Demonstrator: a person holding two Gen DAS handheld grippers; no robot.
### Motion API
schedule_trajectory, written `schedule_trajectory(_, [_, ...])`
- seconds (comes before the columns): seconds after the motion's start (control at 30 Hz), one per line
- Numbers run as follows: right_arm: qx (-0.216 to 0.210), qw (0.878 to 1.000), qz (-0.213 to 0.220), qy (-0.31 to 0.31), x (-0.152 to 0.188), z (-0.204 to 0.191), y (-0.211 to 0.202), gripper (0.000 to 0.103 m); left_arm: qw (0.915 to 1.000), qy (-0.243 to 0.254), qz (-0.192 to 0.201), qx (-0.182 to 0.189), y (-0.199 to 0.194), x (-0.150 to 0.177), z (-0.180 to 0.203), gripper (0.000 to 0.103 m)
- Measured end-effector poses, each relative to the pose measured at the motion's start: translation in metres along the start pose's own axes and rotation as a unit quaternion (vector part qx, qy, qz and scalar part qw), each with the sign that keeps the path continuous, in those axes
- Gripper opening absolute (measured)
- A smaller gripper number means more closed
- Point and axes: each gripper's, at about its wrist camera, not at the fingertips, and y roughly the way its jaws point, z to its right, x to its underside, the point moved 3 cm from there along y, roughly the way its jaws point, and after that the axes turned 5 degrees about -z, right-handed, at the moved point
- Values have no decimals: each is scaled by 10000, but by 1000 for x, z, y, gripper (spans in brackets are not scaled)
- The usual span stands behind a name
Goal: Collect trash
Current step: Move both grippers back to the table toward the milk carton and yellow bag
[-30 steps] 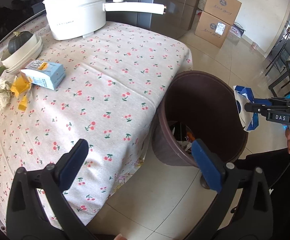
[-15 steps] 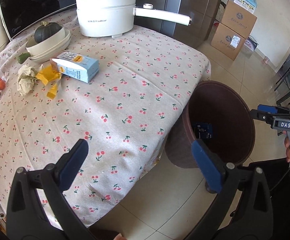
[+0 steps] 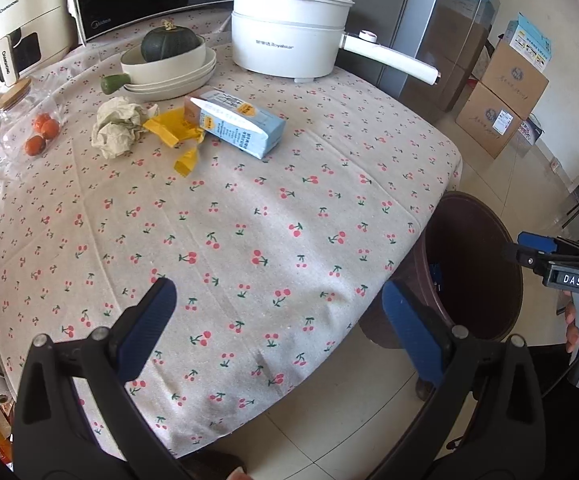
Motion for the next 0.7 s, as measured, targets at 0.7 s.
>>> schedule_trajectory(0.7, [-261, 9935, -204, -1091, -51, -149, 48, 81, 9902, -1237, 147, -634, -25, 18, -137, 102])
